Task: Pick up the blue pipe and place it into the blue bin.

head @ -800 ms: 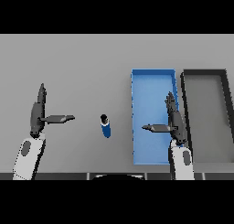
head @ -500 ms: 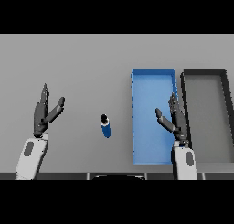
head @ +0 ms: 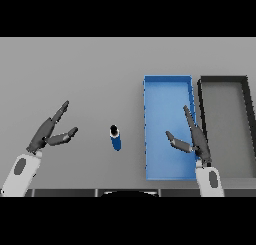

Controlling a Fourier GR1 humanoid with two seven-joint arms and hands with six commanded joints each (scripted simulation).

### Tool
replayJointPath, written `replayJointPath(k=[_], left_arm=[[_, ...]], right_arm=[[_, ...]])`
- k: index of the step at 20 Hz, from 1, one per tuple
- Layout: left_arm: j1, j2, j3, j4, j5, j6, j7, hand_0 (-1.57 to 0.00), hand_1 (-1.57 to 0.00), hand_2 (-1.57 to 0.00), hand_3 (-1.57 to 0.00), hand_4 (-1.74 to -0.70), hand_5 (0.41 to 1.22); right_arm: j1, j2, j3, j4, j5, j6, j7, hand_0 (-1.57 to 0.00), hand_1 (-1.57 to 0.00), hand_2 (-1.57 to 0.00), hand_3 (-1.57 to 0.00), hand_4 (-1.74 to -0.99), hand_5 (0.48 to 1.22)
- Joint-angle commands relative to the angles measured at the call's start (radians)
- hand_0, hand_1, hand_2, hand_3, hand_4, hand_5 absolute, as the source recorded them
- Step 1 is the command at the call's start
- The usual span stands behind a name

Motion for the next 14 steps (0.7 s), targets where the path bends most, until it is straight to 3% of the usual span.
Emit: replayJointPath(k=[1, 3, 5, 8, 14], left_arm=[[0.016, 0.004, -0.019, -0.032, -0.001, -0.017, -0.002, 0.0, 0.0, 0.0, 0.0, -0.98, 0.583], [0.034, 0.026, -0.053, -0.081, 0.0, -0.055, 0.026, 0.0, 0.0, 0.0, 0.0, -0.99, 0.566], [0.036, 0.037, -0.098, -0.139, -0.018, -0.068, 0.099, 0.0, 0.0, 0.0, 0.0, -1.0, 0.53], [0.031, 0.017, -0.166, -0.165, -0.042, -0.093, 0.182, 0.0, 0.0, 0.0, 0.0, -1.05, 0.483], [0.007, -0.074, -0.27, -0.148, -0.134, -0.098, 0.176, 0.0, 0.0, 0.0, 0.0, -1.12, 0.47]], right_arm=[[-0.002, 0.007, -0.002, 0.004, -0.008, -0.001, 0.004, 0.0, 0.0, 0.0, 0.0, -1.187, 0.579], [-0.015, 0.006, -0.001, -0.005, -0.015, 0.005, 0.019, 0.0, 0.0, 0.0, 0.0, -1.2, 0.58], [-0.014, 0.008, 0.0, -0.009, -0.018, 0.007, 0.02, 0.0, 0.0, 0.0, 0.0, -1.214, 0.581], [-0.012, 0.018, -0.003, -0.004, -0.03, 0.008, 0.014, 0.0, 0.0, 0.0, 0.0, -1.228, 0.573], [-0.014, 0.004, -0.005, -0.005, -0.026, 0.016, 0.023, 0.0, 0.0, 0.0, 0.0, -1.21, 0.57]])
